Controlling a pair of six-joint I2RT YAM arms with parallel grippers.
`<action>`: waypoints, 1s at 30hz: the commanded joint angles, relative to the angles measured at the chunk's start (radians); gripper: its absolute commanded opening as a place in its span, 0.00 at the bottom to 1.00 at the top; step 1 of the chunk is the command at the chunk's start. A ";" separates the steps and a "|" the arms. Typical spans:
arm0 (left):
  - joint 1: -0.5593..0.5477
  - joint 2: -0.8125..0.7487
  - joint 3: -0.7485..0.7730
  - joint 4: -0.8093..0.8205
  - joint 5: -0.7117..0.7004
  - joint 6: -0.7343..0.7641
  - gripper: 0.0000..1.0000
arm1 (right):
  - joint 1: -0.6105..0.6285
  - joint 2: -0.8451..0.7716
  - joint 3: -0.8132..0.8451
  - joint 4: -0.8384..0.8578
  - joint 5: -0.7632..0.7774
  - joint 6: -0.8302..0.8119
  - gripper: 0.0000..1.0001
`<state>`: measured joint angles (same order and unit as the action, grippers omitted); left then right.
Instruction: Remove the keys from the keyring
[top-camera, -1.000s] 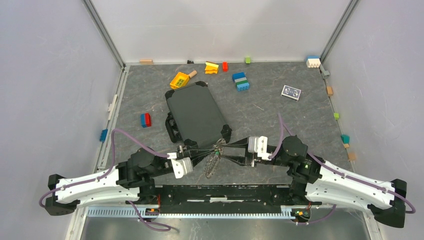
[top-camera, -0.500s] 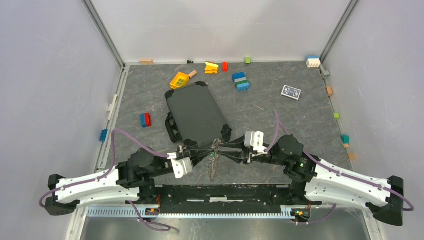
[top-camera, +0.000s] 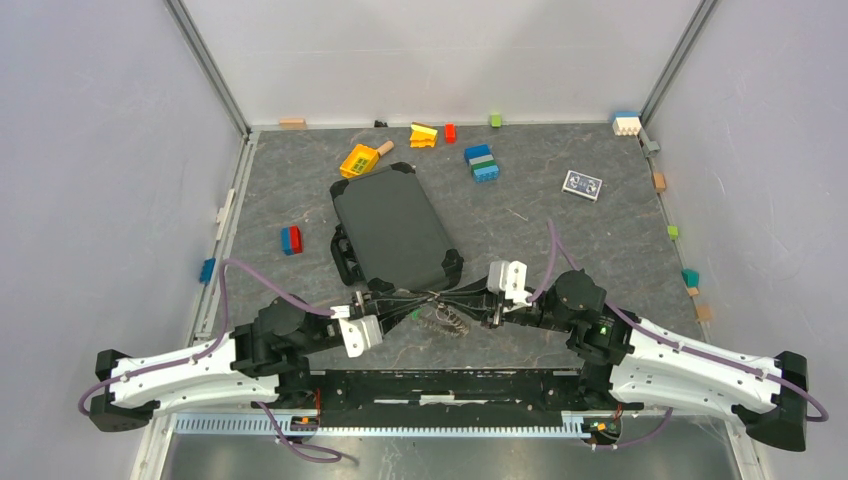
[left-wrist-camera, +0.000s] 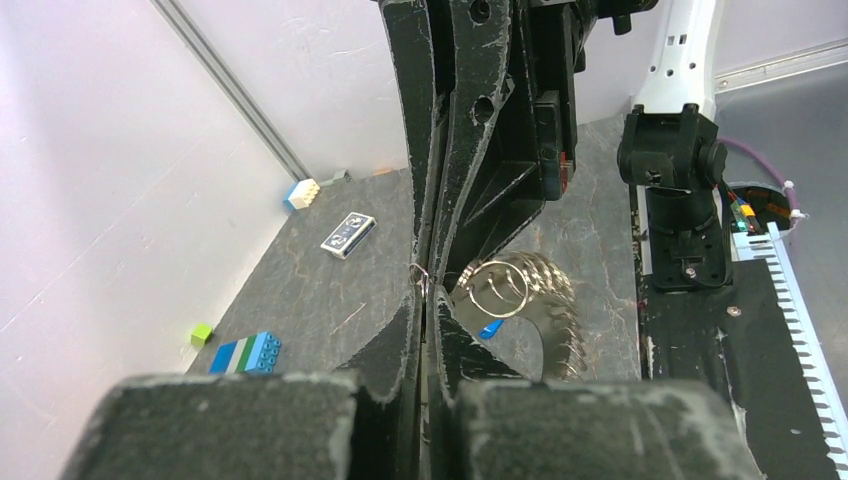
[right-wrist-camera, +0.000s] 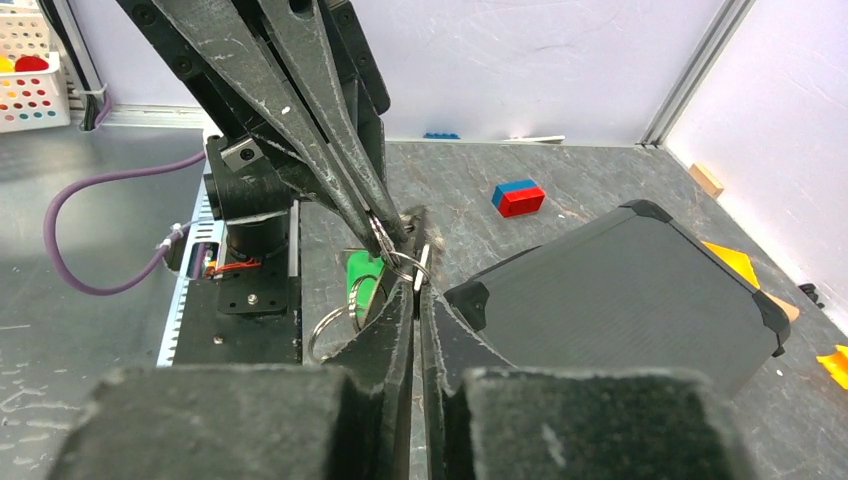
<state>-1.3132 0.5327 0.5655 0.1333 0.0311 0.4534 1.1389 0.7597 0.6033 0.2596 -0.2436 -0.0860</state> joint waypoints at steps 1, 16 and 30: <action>-0.003 -0.015 0.007 0.088 0.012 -0.021 0.02 | 0.005 -0.004 -0.006 0.014 0.006 0.009 0.03; -0.003 -0.030 -0.008 0.105 0.013 -0.018 0.02 | 0.003 -0.017 -0.039 0.045 -0.063 0.006 0.00; -0.002 -0.031 -0.019 0.111 0.041 -0.016 0.02 | 0.004 0.040 -0.007 -0.025 -0.181 -0.022 0.00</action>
<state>-1.3136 0.5159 0.5331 0.1349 0.0635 0.4534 1.1374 0.7799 0.5709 0.2760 -0.3408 -0.0914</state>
